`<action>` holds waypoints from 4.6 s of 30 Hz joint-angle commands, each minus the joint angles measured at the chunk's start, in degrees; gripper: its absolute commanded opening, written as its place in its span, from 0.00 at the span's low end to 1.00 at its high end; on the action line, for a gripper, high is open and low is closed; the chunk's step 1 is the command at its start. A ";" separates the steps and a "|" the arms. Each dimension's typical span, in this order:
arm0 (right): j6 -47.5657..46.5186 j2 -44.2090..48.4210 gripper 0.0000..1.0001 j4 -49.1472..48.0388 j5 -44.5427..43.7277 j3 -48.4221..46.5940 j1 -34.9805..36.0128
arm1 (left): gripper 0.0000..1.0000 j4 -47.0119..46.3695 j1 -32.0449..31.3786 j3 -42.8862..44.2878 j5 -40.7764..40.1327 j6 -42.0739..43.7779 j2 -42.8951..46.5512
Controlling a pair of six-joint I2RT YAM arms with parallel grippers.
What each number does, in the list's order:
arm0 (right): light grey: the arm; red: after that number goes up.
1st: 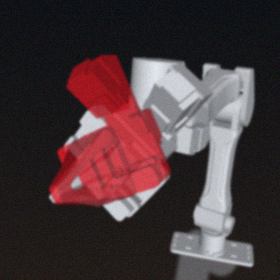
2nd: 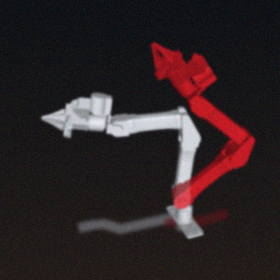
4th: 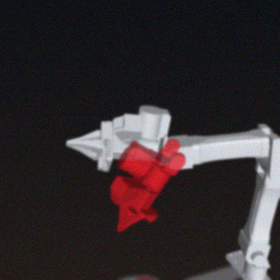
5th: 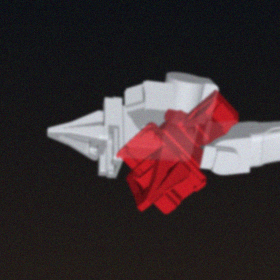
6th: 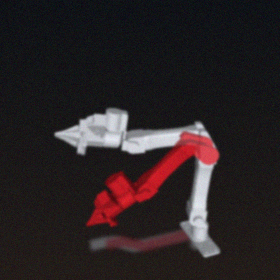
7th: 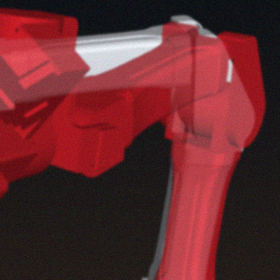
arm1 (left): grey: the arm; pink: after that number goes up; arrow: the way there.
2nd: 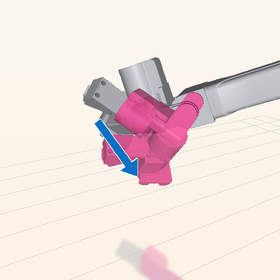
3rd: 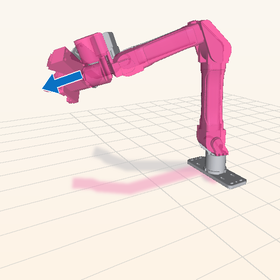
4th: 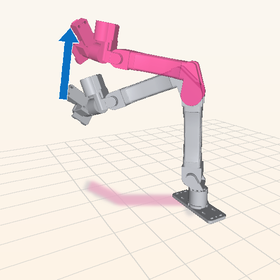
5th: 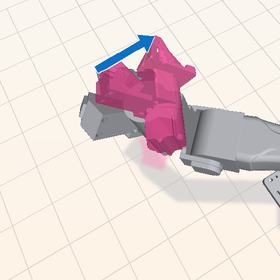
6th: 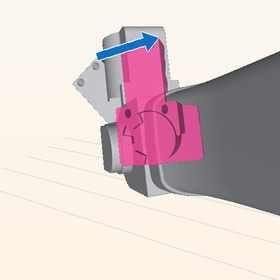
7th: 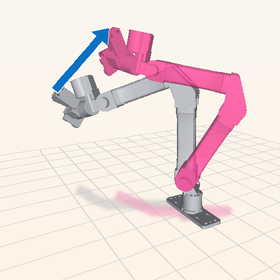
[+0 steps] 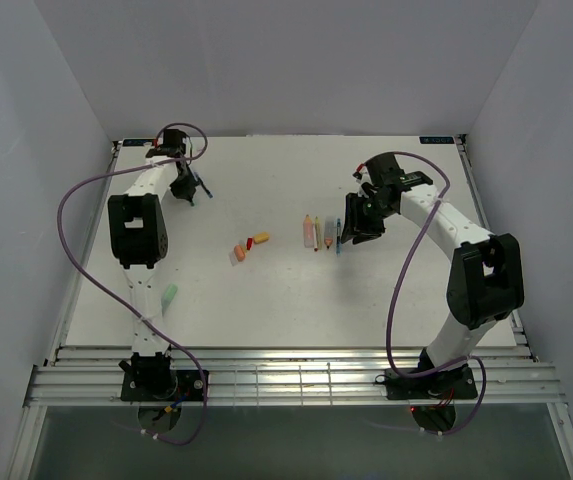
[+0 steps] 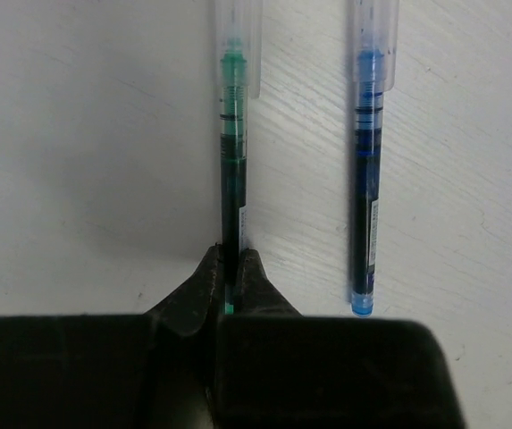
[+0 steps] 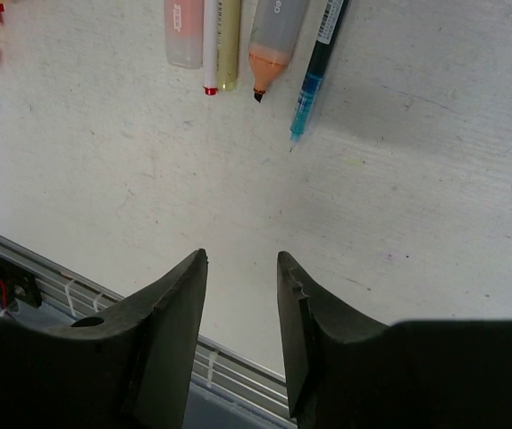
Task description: Open the pen caps
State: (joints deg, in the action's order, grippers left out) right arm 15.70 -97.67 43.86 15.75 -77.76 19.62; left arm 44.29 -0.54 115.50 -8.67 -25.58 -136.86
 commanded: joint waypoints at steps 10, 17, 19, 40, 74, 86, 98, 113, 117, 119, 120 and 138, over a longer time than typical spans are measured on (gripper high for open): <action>-1.56 4.67 0.43 -0.35 1.21 0.68 -0.19 | 0.00 -0.35 0.45 -13.28 0.66 -6.05 12.91; 0.11 6.35 0.43 -2.11 3.94 2.52 -0.28 | 0.00 -1.31 0.45 -21.53 7.94 -10.88 25.66; 0.47 6.52 0.43 -2.46 5.17 2.70 -0.28 | 0.00 -1.84 0.45 -26.28 11.01 -12.20 31.00; 15.40 8.28 0.51 -21.68 28.63 4.45 3.67 | 0.00 -34.89 -18.80 -62.50 53.75 -19.15 63.29; 27.27 1.43 0.53 -30.41 26.00 -2.58 8.77 | 0.00 -37.61 -24.51 -64.44 56.30 -20.82 64.96; 27.80 0.99 0.08 -31.11 24.59 -2.06 10.35 | 0.27 -37.35 -24.78 -63.82 57.45 -20.82 64.17; 33.51 3.63 0.08 -39.54 27.32 2.70 10.44 | 0.44 -37.96 -25.04 -63.56 58.15 -21.26 62.06; 35.62 1.69 0.08 -39.11 22.14 -0.99 12.02 | 0.01 -38.49 -25.83 -63.47 58.85 -22.76 60.22; 35.71 0.12 0.08 -37.18 17.58 -4.41 12.02 | 0.00 -38.05 -25.92 -64.70 58.41 -23.02 60.48; 36.06 -1.55 0.08 -35.87 15.91 -6.17 11.67 | 0.00 -37.53 -26.09 -65.14 57.89 -23.02 60.83; 36.32 -2.08 0.08 -35.51 15.20 -7.92 11.50 | 0.00 -37.26 -26.18 -65.40 57.45 -23.02 61.27; 32.13 -16.50 0.08 -24.88 10.97 -25.27 8.77 | 0.00 -28.32 -26.97 -74.47 51.74 -21.00 75.24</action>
State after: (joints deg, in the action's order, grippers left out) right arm 51.77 -113.62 14.90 27.40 -103.79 26.68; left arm 12.14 -27.55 39.92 45.04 -48.73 -64.88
